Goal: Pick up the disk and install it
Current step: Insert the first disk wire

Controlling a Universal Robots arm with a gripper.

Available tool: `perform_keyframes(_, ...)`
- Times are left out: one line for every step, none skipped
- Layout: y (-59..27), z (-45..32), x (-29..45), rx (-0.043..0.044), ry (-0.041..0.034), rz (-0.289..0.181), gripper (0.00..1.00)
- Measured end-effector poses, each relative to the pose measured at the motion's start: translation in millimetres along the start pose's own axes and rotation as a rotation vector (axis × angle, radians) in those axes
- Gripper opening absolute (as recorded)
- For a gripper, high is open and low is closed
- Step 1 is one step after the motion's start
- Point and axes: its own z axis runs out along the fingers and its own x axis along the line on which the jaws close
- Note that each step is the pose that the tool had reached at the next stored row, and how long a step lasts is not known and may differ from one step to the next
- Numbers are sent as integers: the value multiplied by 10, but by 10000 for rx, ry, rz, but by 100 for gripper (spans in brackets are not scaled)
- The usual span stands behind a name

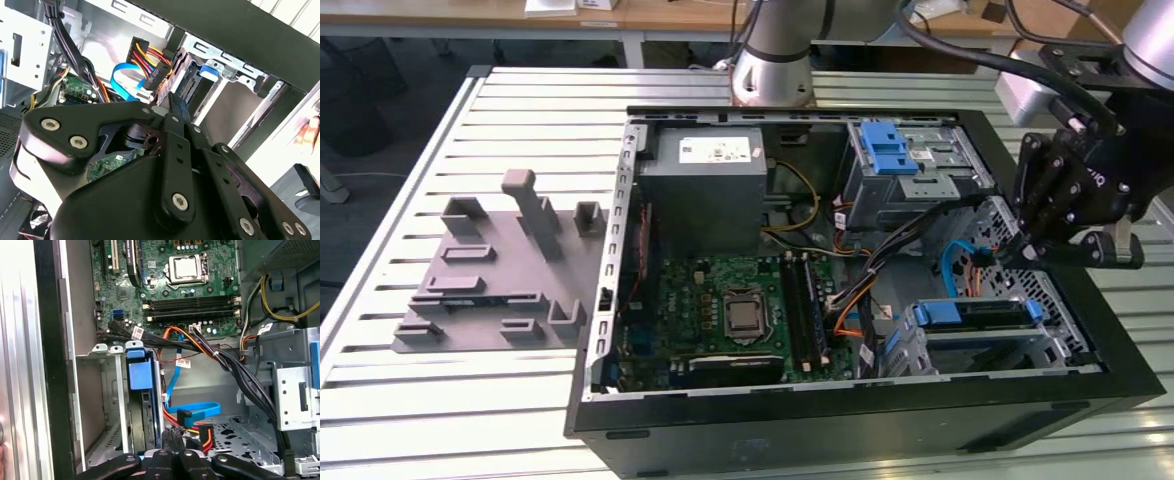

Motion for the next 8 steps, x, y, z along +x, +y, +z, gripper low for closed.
perform_keyframes(-5,0,-9,0,0,26,11)
perform_keyframes(-11,0,-17,0,-1,42,11)
perform_keyframes(-16,0,-27,0,0,50,11)
perform_keyframes(-22,0,-37,0,-2,55,11)
perform_keyframes(-29,0,-47,0,-1,60,11)
perform_keyframes(-36,0,-57,0,-1,66,11)
perform_keyframes(-41,-1,-68,1,-1,74,11)
perform_keyframes(-45,-3,-78,1,-1,83,11)
